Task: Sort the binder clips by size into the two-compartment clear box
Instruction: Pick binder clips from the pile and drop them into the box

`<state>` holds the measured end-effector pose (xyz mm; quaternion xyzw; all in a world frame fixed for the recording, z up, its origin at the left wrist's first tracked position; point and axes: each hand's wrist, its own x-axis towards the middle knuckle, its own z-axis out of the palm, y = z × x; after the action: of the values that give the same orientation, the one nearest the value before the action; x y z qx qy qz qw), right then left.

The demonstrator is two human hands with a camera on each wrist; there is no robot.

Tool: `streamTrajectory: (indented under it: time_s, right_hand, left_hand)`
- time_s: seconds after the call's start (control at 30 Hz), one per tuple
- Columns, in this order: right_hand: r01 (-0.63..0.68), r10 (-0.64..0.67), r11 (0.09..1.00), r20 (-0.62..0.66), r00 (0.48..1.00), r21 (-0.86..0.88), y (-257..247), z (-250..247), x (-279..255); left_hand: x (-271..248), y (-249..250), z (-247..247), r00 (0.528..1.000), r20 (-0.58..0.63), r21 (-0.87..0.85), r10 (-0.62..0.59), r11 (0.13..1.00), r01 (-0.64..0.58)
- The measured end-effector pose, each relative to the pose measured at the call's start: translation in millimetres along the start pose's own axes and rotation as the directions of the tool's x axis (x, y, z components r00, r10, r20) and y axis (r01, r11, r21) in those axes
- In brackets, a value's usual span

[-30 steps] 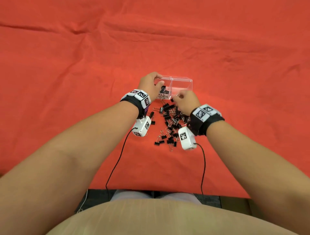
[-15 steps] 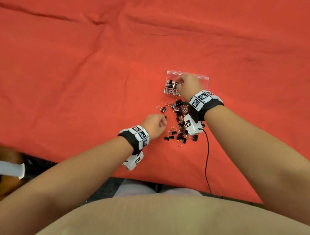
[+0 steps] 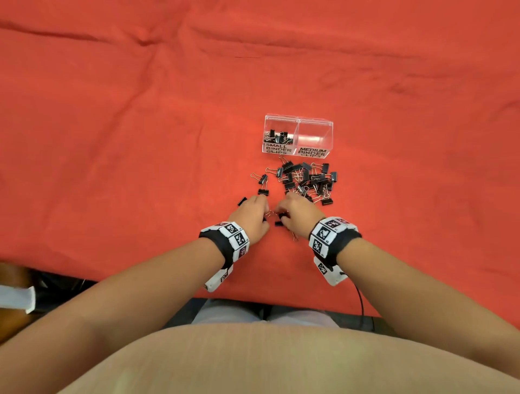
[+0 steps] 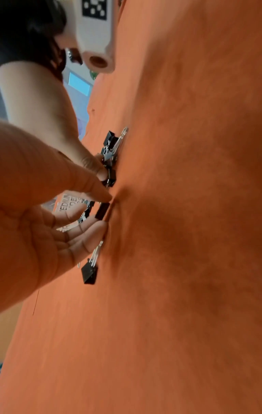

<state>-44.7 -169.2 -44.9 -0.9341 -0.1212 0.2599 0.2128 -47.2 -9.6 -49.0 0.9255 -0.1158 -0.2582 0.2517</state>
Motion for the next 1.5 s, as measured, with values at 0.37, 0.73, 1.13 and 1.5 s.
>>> streamTrajectory:
  time_s: [0.37,0.73,1.13,1.5]
  right_hand:
    - [-0.039,0.143,0.940,-0.289,0.947,0.339,16.4,-15.4,-4.8]
    - [-0.158,0.458,0.355,-0.024,0.889,0.921,42.4,-38.2,-20.6]
    - [-0.167,0.170,0.952,0.010,0.985,0.257,32.1,-7.7,-38.6]
    - [-0.092,0.104,0.975,-0.047,0.994,0.204,35.2,-1.6,-38.0]
  left_hand:
    - [-4.3,7.0,2.9,0.995,0.032,-0.029,0.098,0.995,-0.097]
    - [4.0,10.9,7.3,0.962,0.150,0.258,0.226,0.931,-0.259]
    - [9.2,10.2,8.6,0.980,0.101,0.282,0.174,0.939,-0.196]
    - [15.1,14.2,3.7,0.986,0.101,0.365,0.135,0.917,-0.163]
